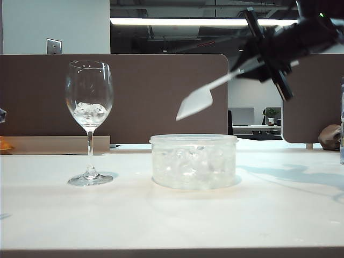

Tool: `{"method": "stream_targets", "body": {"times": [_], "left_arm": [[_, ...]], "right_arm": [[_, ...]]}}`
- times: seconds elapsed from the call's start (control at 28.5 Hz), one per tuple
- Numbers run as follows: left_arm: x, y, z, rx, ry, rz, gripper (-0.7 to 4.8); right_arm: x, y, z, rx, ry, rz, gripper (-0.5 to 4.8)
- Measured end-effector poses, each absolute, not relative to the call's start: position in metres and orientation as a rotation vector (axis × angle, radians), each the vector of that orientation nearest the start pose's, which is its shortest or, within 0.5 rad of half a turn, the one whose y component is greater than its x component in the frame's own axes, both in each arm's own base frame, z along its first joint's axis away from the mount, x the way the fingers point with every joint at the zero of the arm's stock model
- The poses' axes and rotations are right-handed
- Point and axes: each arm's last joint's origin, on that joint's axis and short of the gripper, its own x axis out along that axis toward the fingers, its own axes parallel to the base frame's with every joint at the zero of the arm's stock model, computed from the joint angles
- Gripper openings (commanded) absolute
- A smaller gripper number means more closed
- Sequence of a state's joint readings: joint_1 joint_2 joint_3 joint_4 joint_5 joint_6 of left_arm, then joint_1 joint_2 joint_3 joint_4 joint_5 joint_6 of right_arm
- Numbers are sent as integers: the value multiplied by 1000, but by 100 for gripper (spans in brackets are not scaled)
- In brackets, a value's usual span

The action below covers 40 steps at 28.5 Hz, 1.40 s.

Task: Pick up an ice shovel filled with ice cubes and pour the ice from the shovel into the glass.

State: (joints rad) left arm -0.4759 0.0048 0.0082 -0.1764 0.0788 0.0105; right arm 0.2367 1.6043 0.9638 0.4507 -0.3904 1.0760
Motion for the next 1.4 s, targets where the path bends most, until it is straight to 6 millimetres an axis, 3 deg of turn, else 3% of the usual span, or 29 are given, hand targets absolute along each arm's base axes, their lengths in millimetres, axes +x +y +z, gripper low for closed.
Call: {"method": "stream_targets", "body": {"times": [0.18,0.39,0.46,0.56,0.77,0.91,1.02,1.16,1.4], "left_arm": [[84,-46,149,45,169,-554,29],[84,-46,149,45,169,-554,29],[84,-46,149,45,169,-554,29],[84,-46,149,45,169,-554,29],[84,-46,149,45,169,-554,29],[84,-46,149,45,169,-554,29],[84,-46,149,45,169,-554,29],[84,-46,149,45,170,-554,29],[84,-46,149,45,169,-554,29]], "right_arm": [[323,91,211,1053,600,439,-5],[309,87,192,1056,646,413,-4],[308,87,192,1056,643,415,20],[306,86,193,1054,633,412,107],[300,83,209,1016,556,399,118],[289,77,216,861,567,343,113],[280,73,222,735,569,314,46],[267,67,226,596,531,330,-4],[234,54,216,492,492,293,-5]]}}
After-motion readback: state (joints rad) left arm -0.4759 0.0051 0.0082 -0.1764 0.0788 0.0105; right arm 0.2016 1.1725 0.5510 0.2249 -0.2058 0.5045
